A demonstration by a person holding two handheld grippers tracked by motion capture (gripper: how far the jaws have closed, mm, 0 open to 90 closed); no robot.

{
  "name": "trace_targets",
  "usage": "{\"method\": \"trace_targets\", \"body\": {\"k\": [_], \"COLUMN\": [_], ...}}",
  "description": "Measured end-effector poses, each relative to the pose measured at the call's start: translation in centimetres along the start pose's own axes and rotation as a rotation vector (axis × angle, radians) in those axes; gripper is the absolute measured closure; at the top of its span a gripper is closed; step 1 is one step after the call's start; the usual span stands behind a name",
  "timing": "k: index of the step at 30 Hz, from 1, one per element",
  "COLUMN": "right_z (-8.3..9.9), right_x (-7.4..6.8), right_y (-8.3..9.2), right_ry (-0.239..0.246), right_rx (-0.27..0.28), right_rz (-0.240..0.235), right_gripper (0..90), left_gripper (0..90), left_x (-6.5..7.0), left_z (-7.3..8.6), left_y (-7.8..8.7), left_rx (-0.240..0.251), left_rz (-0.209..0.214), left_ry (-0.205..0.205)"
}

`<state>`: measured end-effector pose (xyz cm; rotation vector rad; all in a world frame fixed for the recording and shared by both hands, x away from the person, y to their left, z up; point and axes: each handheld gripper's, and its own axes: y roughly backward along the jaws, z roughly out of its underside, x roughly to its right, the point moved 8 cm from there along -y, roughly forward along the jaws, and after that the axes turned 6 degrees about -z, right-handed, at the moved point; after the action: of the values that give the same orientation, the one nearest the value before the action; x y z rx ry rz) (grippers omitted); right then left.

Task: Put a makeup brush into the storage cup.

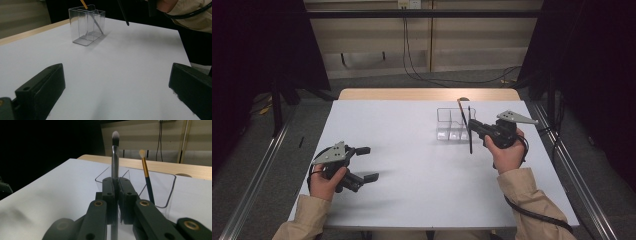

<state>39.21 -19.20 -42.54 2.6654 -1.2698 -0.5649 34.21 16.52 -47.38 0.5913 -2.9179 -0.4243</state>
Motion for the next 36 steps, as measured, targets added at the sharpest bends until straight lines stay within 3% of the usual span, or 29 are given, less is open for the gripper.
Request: {"method": "trace_targets", "body": {"k": [16, 36], "right_z": [-2.3, -4.5], "right_x": [0.0, 0.5], "right_y": [0.0, -0.4], "right_ry": [0.023, 0.046], "right_rx": [0.085, 0.125], "right_rz": [0.011, 0.014], "right_gripper": [84.7, 84.6], "left_gripper": [0.5, 0.4], "left_x": [0.0, -0.1], "left_z": [0.0, -0.1], "left_y": [0.0, 0.1], "left_rx": [-0.002, 0.012], "left_rz": [-0.002, -0.003], "left_ry": [-0.005, 0.008]}}
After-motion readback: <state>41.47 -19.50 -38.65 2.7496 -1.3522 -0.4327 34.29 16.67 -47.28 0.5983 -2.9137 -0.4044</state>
